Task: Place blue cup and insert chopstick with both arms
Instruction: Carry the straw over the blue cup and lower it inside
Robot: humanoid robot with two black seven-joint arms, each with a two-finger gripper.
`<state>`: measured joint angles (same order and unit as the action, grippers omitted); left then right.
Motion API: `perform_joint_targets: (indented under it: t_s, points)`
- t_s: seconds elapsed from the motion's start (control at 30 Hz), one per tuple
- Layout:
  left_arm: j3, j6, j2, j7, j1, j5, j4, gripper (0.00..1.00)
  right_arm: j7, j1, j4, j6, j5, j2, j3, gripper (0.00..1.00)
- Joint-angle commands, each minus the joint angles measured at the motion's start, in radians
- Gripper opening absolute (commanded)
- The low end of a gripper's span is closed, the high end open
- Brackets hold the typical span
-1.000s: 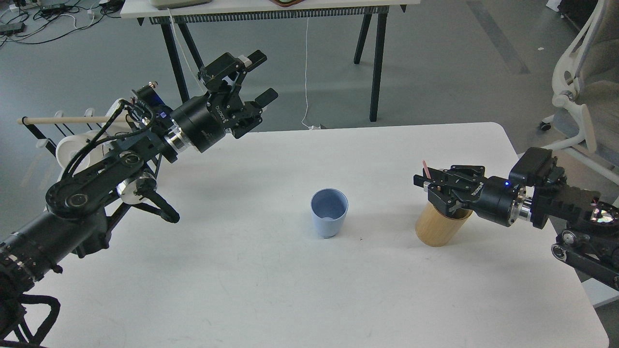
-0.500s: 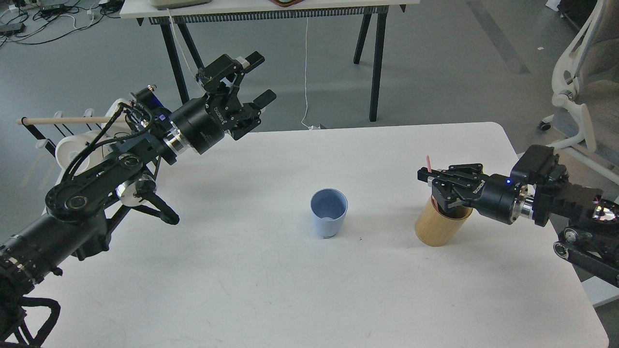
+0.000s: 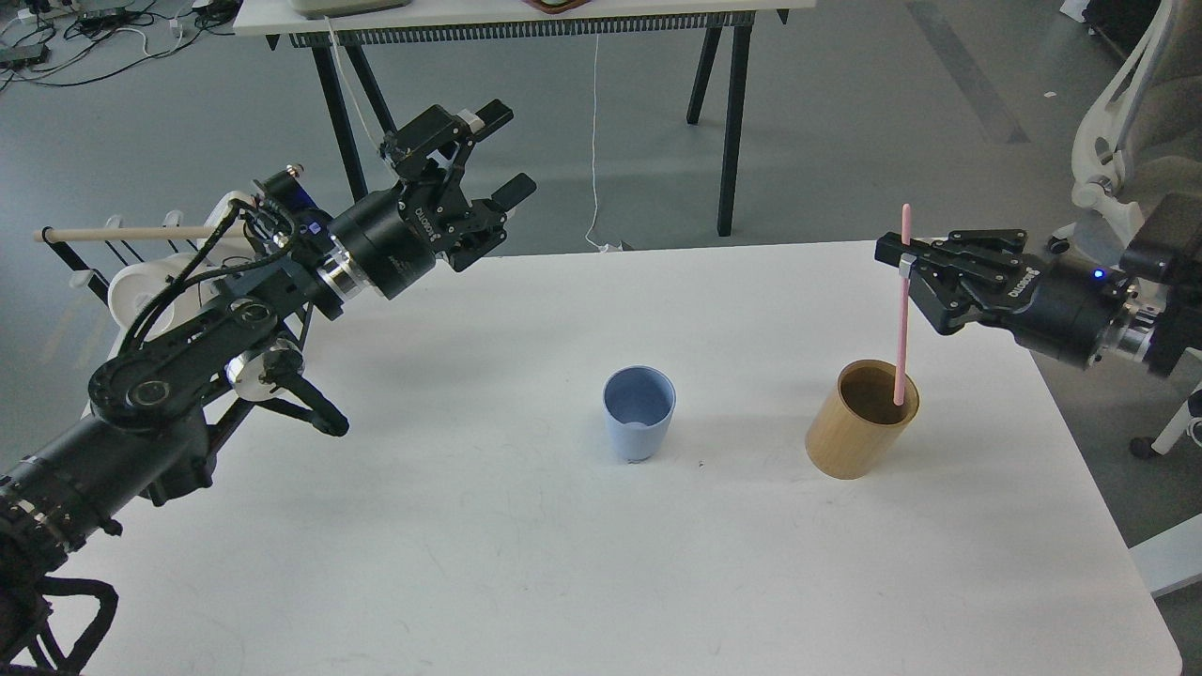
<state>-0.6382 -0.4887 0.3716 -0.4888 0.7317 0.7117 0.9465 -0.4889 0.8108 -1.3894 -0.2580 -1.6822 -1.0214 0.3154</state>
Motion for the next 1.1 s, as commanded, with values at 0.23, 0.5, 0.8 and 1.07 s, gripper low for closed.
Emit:
perform_joint_targets:
  t_s: [0.23, 0.5, 0.8, 1.07]
  points:
    - [0.012, 0.0, 0.006, 0.0, -0.032, 0.0, -0.12, 0.93, 0.0, 0.019, -0.103, -0.027, 0.079, 0.076, 0.143, 0.0]
    - [0.008, 0.0, 0.013, 0.0, -0.097, 0.0, -0.129, 0.94, 0.0, 0.082, 0.114, -0.035, -0.074, 0.381, 0.088, 0.0]
    - [0.008, 0.0, 0.016, 0.0, -0.12, -0.001, -0.153, 0.95, 0.0, 0.13, 0.233, -0.04, -0.1, 0.547, -0.016, 0.0]
    - [0.006, 0.0, 0.01, 0.0, -0.124, -0.001, -0.166, 0.96, 0.0, 0.131, 0.314, -0.072, -0.106, 0.644, -0.07, 0.0]
